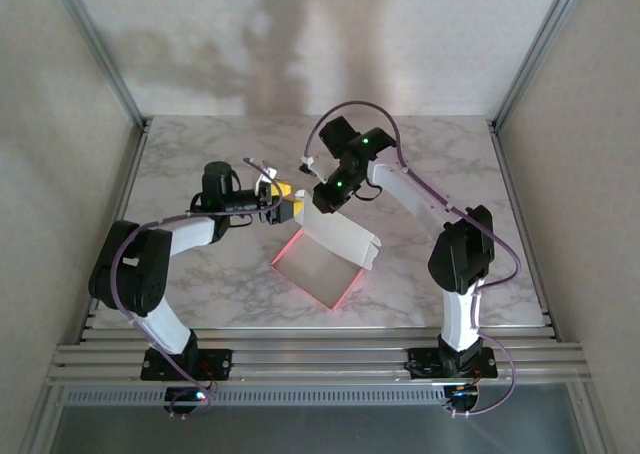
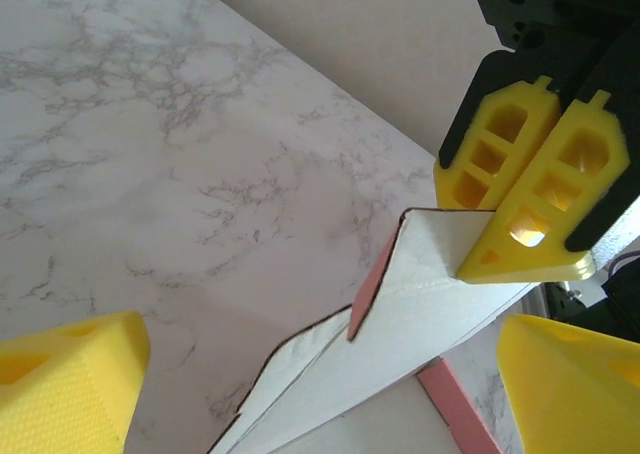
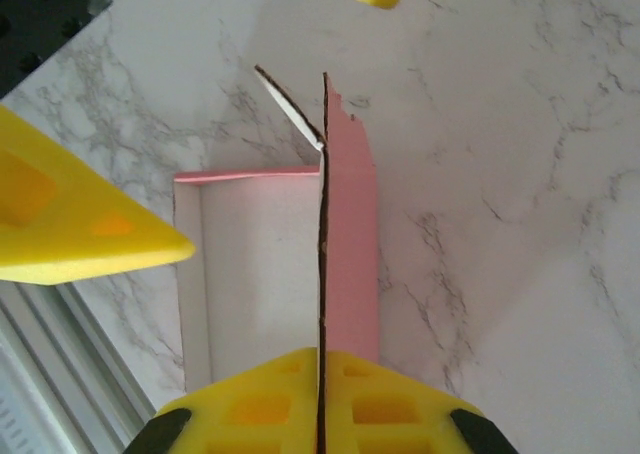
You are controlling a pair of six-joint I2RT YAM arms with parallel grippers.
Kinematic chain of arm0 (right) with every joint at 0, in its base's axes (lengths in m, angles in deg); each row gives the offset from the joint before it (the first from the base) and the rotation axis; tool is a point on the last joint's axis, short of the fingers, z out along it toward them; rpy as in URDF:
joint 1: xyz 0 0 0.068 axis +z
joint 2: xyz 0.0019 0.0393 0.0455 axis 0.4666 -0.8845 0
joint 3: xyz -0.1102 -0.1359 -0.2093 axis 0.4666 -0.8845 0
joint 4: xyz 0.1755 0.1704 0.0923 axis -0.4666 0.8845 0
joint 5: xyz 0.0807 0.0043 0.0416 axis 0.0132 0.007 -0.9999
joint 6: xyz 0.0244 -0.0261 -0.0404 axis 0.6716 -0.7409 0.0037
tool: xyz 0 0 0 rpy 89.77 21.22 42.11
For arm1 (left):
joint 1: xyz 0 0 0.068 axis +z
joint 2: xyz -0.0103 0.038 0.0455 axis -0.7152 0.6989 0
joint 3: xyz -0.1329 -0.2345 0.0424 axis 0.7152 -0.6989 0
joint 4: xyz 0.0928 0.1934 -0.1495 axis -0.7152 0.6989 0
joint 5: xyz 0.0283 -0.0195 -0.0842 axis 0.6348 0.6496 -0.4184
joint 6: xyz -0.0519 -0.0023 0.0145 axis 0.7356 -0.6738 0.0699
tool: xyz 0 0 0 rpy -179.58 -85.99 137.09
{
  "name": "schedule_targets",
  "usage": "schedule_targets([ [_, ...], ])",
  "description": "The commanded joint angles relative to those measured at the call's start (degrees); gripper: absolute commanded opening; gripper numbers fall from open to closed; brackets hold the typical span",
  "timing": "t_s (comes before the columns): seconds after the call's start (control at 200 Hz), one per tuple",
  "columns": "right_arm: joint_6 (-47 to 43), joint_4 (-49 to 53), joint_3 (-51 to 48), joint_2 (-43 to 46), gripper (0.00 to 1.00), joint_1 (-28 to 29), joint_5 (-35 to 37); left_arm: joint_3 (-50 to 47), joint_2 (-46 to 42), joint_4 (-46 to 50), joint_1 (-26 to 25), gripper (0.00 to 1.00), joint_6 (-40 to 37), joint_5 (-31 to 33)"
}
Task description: Fold the paper box
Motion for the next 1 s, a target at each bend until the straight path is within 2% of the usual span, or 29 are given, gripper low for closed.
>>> schedule_targets([
  [0.0, -1.01, 3.00, 2.81, -1.68, 0.07, 0.43, -3.57, -0.29, -0.39, -0.31, 0.45, 0.85, -2.91, -3.00],
  [0.045, -1.12, 3.32, 3.38, -2.12, 0.07, 0.43, -3.68, -0.06, -0.15, 1.55, 0.38, 0.80, -4.41, -3.26],
  [0.175, -1.31, 3.95, 4.36, -2.98, 0.06, 0.38, -3.41, 0.43, 0.70, 5.17, 0.45, 0.74, -6.43, -3.83],
  [0.27, -1.33, 3.79, 4.22, -3.15, 0.06, 0.32, -2.43, 0.84, 1.07, 6.12, 0.39, 0.58, -6.73, -3.85],
  [0.365, -1.20, 3.52, 3.96, -3.24, 0.05, 0.32, -1.02, 1.04, 0.72, 8.01, 0.30, 0.56, -7.29, -3.25],
  [0.435, -1.22, 3.30, 3.79, -3.24, 0.05, 0.31, 0.00, 0.96, 0.18, 9.26, -0.07, 0.54, -8.11, -2.02],
  [0.515, -1.14, 2.99, 3.83, -3.22, 0.04, 0.31, 1.10, 1.22, -0.32, 12.17, -0.64, 0.44, -9.60, 0.06],
  [0.581, -1.15, 3.02, 3.87, -3.23, 0.04, 0.30, 1.85, 1.07, -0.95, 13.26, -1.05, 0.41, -9.65, 1.47],
  [0.656, -1.35, 3.14, 4.02, -3.24, 0.04, 0.30, 2.80, 0.90, -1.94, 14.19, -1.52, 0.33, -9.67, 3.78],
  [0.816, -1.49, 3.06, 3.83, -2.80, 0.04, 0.58, 3.17, 1.72, -3.54, 15.46, -3.49, 0.32, -9.69, 7.25],
  [0.996, -1.79, 3.48, 3.93, -2.56, 0.04, 1.11, 4.95, 4.62, -3.19, 22.26, -5.71, 0.32, -11.27, 11.13],
])
